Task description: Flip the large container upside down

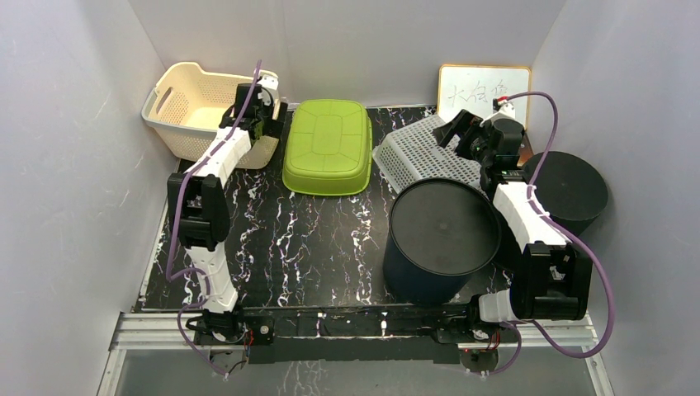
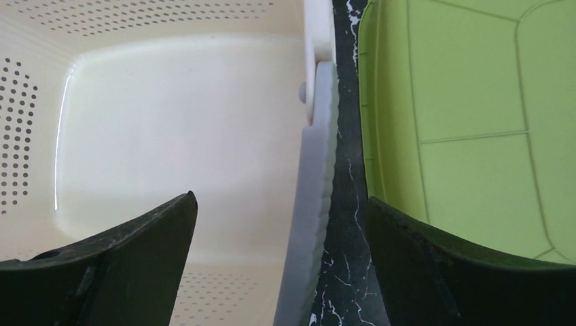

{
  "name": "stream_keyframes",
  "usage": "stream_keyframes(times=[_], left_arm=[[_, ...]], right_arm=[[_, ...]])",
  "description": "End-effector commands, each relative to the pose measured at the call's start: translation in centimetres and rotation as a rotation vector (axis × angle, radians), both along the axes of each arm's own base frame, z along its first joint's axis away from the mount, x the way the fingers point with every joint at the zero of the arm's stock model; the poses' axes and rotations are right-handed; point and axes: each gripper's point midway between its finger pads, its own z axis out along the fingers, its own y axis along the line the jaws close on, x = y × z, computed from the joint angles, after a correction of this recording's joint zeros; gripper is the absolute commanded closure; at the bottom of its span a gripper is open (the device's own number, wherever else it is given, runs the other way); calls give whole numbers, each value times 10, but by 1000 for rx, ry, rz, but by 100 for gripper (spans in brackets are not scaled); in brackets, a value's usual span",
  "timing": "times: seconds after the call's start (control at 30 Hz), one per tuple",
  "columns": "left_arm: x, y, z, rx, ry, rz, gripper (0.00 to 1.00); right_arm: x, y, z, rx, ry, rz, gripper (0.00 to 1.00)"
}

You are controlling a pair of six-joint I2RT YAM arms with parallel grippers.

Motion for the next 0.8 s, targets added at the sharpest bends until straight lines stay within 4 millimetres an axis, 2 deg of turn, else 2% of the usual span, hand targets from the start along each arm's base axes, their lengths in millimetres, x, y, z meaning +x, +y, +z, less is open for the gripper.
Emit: stream_keyframes(times=[0.0, 0.13, 0.3, 0.37, 0.5, 0.63, 0.77], left_arm=[[9, 3, 3, 1, -44, 5, 11], [9, 6, -12, 8, -5, 21, 25], [2, 6, -10, -12, -25, 28, 42], [1, 6, -10, -13, -22, 26, 58], [-2, 9, -19, -5, 9, 48, 100], [-4, 11, -20, -14, 18, 70, 100], [-4, 10, -3, -33, 5, 85, 100]], right_arm=[[0, -5, 19, -20, -76, -15, 2], [0, -5, 15, -21, -68, -17, 2], [2, -5, 11, -20, -62, -18, 2], [2, -5, 10, -19, -60, -17, 2], [1, -5, 8, -11, -58, -17, 2], [0, -4, 6, -9, -57, -15, 2], [0, -5, 8, -11, -58, -17, 2]])
